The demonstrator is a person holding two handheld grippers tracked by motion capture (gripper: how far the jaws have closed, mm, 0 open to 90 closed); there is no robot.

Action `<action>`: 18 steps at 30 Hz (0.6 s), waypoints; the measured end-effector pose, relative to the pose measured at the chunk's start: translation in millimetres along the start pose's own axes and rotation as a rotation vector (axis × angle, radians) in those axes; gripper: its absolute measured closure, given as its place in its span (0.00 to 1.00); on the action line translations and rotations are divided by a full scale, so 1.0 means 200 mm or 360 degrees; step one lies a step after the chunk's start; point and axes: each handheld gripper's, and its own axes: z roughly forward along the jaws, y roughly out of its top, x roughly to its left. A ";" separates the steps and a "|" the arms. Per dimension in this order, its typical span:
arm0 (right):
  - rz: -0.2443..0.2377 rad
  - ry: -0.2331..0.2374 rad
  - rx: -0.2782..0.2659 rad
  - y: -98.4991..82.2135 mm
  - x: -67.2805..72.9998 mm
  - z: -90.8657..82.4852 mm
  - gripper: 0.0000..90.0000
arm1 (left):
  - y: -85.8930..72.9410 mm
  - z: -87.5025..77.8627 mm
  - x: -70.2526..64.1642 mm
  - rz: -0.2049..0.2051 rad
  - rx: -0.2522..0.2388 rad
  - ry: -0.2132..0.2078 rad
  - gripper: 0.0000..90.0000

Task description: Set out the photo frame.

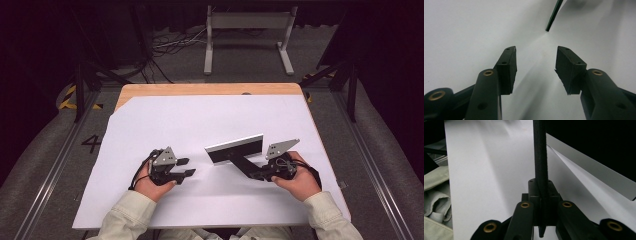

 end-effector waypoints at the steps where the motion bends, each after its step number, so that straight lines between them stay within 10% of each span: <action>1: -0.0006 0.0000 0.0000 0.00 0.00 0.00 0.96 | 0.00 0.00 0.00 0.0001 0.0000 -0.0001 0.58; 18: -0.0010 -0.0024 0.0135 -0.08 -0.03 0.06 0.93 | 0.00 0.01 0.00 0.0006 0.0001 -0.0014 0.58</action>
